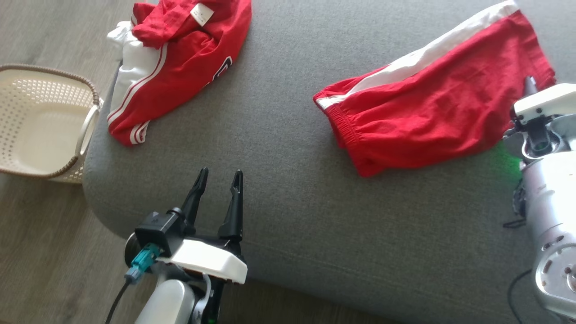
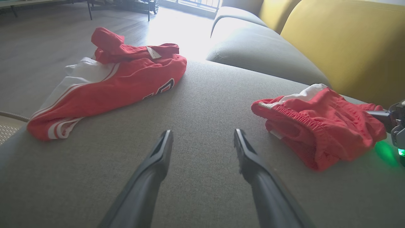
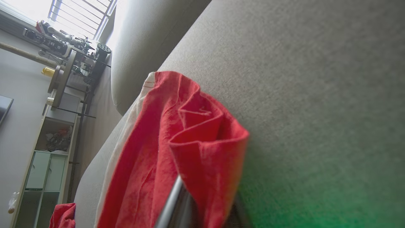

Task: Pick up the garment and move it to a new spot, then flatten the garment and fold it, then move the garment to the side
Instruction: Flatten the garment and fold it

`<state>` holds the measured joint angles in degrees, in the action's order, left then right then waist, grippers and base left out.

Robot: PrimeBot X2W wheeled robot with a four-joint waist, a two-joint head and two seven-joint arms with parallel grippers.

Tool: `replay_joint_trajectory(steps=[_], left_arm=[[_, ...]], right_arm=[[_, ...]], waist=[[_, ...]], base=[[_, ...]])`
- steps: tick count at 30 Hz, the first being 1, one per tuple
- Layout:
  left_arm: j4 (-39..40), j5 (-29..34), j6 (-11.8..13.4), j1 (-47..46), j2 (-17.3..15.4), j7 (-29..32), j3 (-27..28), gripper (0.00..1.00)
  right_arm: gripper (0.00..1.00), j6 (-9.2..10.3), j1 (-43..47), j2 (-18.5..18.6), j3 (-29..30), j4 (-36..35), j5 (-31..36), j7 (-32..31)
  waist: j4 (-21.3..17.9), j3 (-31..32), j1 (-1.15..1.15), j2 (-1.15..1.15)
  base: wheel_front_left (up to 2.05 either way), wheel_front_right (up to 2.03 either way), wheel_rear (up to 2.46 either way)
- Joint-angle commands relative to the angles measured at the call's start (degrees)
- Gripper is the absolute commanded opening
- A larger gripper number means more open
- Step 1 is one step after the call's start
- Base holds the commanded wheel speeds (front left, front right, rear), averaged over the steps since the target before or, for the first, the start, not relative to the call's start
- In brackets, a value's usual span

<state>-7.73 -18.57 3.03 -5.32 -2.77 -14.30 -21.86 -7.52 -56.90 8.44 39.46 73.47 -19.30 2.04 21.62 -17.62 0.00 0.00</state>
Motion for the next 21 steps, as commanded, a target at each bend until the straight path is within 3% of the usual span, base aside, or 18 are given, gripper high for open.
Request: replay_joint_trajectory(steps=[1, 11, 21], left_arm=[[1.5, -0.2, 0.2, -1.2, -0.1, -0.7, 1.8, 1.0], [1.1, 0.7, 0.2, 0.3, -0.1, -0.7, 3.0, 1.0], [0.9, 1.6, 0.0, 2.5, -0.1, -0.7, 4.5, 1.0]], right_arm=[[0.0, 0.03, 1.7, -1.6, 0.4, 0.5, 0.4, 0.3], [0.0, 0.03, 2.6, -3.0, 7.2, 0.5, 2.2, 4.6], [0.0, 0.03, 6.6, -4.4, 12.5, 0.5, -0.5, 10.3]], waist=[[-0.5, 0.6, 0.0, 0.0], [-4.1, 5.0, 0.0, 0.0], [-8.2, 9.2, 0.0, 0.0]], base=[[0.0, 0.0, 0.0], [0.0, 0.0, 0.0], [0.0, 0.0, 0.0]])
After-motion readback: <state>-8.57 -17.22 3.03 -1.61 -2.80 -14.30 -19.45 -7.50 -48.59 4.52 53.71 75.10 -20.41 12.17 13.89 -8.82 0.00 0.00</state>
